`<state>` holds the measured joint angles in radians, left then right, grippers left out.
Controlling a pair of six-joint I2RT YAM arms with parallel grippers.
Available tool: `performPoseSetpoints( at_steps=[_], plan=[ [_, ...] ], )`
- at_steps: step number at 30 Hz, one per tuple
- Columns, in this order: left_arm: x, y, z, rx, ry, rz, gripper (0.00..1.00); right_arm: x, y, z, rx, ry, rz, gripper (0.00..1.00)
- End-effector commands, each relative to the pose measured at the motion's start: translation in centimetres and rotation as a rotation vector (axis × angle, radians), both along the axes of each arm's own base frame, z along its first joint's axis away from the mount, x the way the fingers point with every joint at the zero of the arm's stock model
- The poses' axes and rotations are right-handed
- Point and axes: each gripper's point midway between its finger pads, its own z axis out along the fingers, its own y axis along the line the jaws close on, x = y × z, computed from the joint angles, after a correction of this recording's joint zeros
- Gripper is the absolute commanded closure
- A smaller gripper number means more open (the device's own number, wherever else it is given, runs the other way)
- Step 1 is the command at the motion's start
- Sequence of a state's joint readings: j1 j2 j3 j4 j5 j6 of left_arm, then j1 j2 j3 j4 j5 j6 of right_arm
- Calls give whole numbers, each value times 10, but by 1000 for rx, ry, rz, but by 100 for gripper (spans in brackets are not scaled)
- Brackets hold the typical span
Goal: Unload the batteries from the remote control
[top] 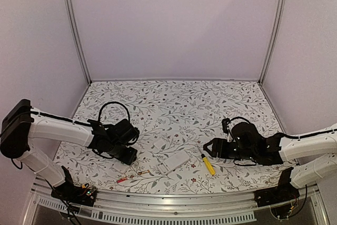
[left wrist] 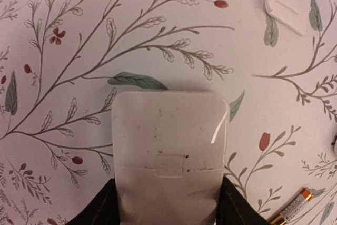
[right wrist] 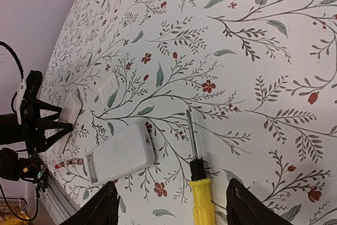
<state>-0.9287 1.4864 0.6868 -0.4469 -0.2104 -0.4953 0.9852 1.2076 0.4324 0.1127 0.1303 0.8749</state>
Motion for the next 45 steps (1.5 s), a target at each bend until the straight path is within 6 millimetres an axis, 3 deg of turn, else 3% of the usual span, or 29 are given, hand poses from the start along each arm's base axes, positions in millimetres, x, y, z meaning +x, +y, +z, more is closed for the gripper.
performPoseSetpoints(
  at_steps=[1,7,14,17,21,30,45],
  plan=[
    [11,-15,19,-27,-65,-33,59,6,7,26,30,-46,14,28],
    [34,-64,82,-170,-209,-212,62,5,40,59,77,-76,147,13],
    [30,-135,147,-333,-307,-558,63,-1,91,96,158,-86,315,12],
    [26,-153,159,-329,-356,-674,63,-2,109,106,178,-89,354,12],
    [31,-159,155,-306,-391,-711,64,-4,120,111,206,-76,359,13],
    [9,-167,144,-330,-392,-780,64,-5,119,101,231,-21,305,20],
    [-10,-177,133,-335,-349,-827,68,18,119,66,53,-18,159,61]
  ],
)
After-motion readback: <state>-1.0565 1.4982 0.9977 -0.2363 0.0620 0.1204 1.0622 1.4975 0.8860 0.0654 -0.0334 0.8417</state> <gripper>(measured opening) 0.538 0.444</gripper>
